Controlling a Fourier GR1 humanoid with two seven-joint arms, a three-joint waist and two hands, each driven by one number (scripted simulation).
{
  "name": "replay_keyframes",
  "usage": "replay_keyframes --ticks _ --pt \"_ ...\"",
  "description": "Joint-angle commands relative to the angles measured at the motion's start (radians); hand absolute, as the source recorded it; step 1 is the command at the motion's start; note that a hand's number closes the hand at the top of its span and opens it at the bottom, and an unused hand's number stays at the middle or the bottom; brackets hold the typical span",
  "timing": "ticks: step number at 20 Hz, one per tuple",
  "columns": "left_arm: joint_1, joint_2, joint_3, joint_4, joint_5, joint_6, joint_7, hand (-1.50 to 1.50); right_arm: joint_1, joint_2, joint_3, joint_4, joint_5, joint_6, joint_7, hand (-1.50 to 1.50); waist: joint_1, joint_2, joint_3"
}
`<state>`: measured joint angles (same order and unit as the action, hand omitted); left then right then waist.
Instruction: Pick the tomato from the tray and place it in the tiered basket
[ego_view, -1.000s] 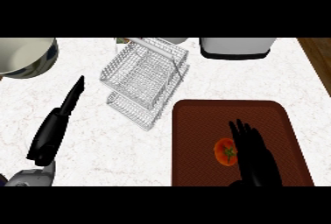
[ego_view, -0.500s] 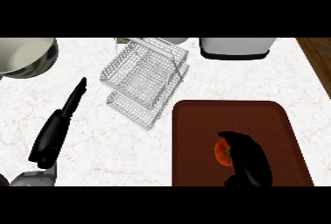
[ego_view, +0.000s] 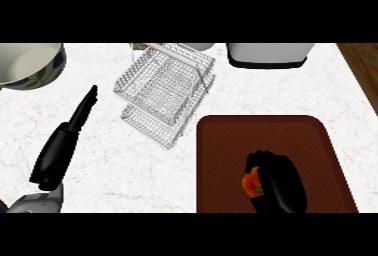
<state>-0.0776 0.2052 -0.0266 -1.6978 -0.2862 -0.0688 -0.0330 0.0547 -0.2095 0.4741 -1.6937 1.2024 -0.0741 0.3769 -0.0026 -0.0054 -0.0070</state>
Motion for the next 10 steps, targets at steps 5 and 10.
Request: replay_keyframes --ticks 5,10 --pt "-0.011 -0.006 0.01 -0.001 -0.028 0.01 0.019 0.0 0.031 -0.048 -0.126 -0.179 0.01 0.092 0.104 1.5 -0.007 0.004 0.006" --pt "-0.013 -0.006 0.023 0.006 -0.016 0.013 -0.005 0.0 0.094 -0.055 -0.318 -0.152 -0.009 0.18 0.306 1.5 -0.019 0.004 0.006"
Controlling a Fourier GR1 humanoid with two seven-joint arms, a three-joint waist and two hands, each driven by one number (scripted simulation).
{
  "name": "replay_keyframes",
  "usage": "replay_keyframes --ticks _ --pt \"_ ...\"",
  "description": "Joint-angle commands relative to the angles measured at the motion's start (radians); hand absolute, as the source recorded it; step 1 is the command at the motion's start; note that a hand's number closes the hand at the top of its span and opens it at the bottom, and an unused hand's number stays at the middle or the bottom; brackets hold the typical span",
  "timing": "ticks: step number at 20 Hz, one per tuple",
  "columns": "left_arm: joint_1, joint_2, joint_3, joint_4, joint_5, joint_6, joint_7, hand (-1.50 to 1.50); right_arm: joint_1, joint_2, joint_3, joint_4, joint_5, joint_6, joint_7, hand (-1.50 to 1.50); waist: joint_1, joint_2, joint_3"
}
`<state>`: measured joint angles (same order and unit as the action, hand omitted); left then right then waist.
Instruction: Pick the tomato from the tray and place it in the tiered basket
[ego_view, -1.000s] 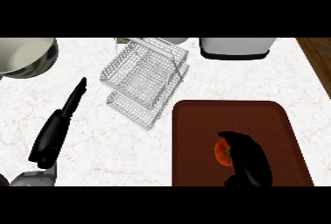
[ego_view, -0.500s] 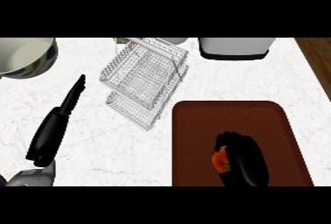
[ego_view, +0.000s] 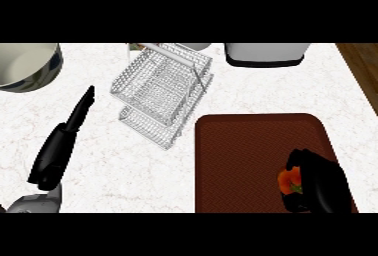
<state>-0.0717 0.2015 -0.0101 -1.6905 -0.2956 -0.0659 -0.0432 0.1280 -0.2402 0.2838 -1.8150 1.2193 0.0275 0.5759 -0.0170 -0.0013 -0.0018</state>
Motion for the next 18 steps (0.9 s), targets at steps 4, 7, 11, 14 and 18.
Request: replay_keyframes --ticks 4,7,11,14,18 --pt "-0.002 0.002 0.005 0.02 0.001 -0.017 -0.018 0.0 -0.017 -0.023 -0.178 -0.25 -0.096 0.234 0.165 1.5 0.01 -0.001 0.001" --pt "0.019 -0.006 0.0 0.001 -0.01 -0.003 -0.025 0.0 -0.038 0.03 -0.176 -0.418 -0.157 0.301 0.23 1.5 0.01 -0.002 0.001" --pt "0.027 -0.029 -0.019 0.007 -0.029 0.013 -0.021 0.0 -0.086 0.081 -0.179 -0.565 -0.265 0.325 0.245 1.5 0.009 -0.003 0.001" --pt "0.044 -0.007 0.002 0.015 -0.002 -0.018 -0.068 0.0 -0.236 0.036 -0.191 -0.595 -0.265 0.428 0.297 1.5 0.02 -0.001 0.001" --pt "0.051 -0.003 0.002 -0.023 0.008 -0.035 -0.039 0.0 -0.463 0.057 -0.198 -0.61 -0.31 0.55 0.405 1.5 0.028 -0.002 -0.001"
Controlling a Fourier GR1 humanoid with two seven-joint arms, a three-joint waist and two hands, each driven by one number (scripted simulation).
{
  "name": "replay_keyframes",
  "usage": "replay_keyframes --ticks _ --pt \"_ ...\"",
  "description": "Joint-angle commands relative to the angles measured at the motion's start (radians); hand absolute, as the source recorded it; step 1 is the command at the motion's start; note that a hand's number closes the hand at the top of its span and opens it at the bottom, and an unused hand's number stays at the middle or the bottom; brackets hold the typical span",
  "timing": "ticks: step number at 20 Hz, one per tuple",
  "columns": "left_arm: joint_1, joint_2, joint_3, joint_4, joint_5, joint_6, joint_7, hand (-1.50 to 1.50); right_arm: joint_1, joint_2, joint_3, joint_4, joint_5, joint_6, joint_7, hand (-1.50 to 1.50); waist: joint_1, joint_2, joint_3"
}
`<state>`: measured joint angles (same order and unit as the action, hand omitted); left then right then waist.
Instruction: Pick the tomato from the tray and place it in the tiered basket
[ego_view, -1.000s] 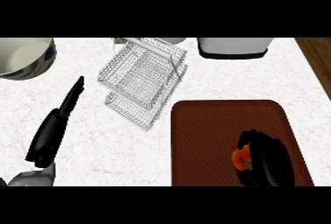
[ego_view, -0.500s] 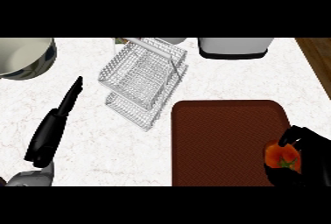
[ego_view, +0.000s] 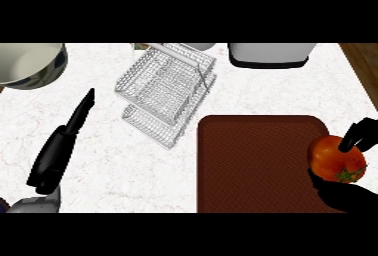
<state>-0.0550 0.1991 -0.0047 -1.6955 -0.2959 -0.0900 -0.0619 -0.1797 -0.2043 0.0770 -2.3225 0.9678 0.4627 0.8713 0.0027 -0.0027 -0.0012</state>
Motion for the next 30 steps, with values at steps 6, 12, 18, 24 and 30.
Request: replay_keyframes --ticks 6,12,18,24,30 --pt "0.012 -0.008 0.013 0.01 0.002 -0.004 -0.021 0.0 -0.487 0.109 0.016 0.076 -0.041 0.148 0.191 1.5 0.008 0.0 0.0" --pt "-0.036 -0.009 -0.002 0.01 -0.005 -0.019 0.018 0.0 -0.751 0.202 0.077 0.381 0.003 0.033 0.304 1.5 0.02 0.001 -0.001" --pt "-0.047 -0.031 -0.019 0.015 -0.042 0.011 0.02 0.0 -0.972 0.204 -0.03 0.62 -0.052 -0.01 0.327 1.5 0.016 0.001 0.0" --pt "-0.086 -0.017 0.002 0.034 -0.007 -0.025 0.024 0.0 -1.095 0.204 -0.074 0.996 -0.086 -0.255 0.223 1.5 0.036 0.01 -0.001" --pt "-0.032 -0.036 -0.032 0.012 -0.03 -0.015 -0.002 0.0 -1.154 0.204 -0.055 1.273 -0.158 -0.45 0.158 1.5 0.046 0.011 0.0"
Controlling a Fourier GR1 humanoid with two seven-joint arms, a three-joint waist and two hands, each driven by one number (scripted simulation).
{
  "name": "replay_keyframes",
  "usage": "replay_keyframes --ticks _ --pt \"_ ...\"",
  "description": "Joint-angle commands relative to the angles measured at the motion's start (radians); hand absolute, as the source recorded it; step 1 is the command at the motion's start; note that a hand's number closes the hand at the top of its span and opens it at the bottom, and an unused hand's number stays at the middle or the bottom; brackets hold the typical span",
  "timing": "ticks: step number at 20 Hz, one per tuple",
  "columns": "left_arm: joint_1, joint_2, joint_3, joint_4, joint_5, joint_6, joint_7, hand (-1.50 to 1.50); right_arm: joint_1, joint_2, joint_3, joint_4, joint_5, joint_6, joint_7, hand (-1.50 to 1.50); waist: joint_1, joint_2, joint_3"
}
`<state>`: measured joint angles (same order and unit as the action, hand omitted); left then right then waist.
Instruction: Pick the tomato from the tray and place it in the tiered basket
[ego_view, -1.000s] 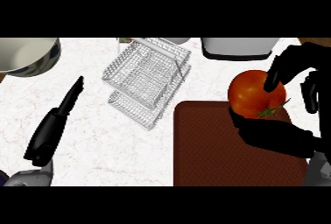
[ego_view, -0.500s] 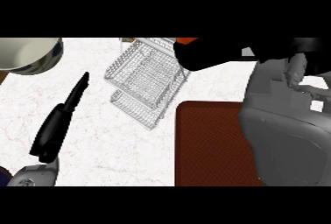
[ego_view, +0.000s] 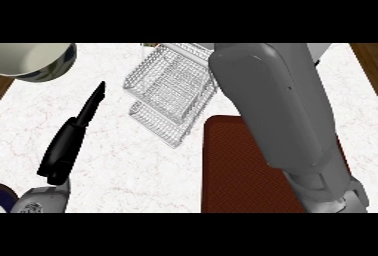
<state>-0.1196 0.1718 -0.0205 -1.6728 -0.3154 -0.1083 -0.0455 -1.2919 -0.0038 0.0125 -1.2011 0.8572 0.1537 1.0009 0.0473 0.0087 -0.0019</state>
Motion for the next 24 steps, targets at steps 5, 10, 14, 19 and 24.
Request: replay_keyframes --ticks 5,10,14,19,24 --pt "-0.023 -0.022 -0.026 0.041 -0.03 0.019 -0.042 0.0 -0.051 0.004 0.044 0.31 -0.111 -0.43 -0.021 1.5 0.029 0.011 -0.001" --pt "-0.053 0.006 0.001 0.039 -0.001 -0.017 -0.029 0.0 -0.04 0.004 0.055 0.473 -0.268 -0.566 -0.259 -1.5 0.047 0.018 0.0" --pt "0.001 -0.012 -0.029 -0.01 -0.009 -0.012 -0.028 0.0 -0.081 0.004 0.017 0.481 -0.377 -0.695 -0.351 -1.5 0.055 0.013 0.001" --pt "0.015 0.0 -0.003 0.017 -0.019 0.004 -0.044 0.0 -0.11 -0.027 -0.03 0.52 -0.265 -0.934 -0.39 -1.5 0.006 0.004 0.001" --pt "0.013 0.009 0.041 0.012 -0.005 0.013 -0.001 0.0 -0.068 -0.119 -0.057 0.504 -0.217 -0.994 -0.311 -1.5 -0.05 -0.013 0.002"
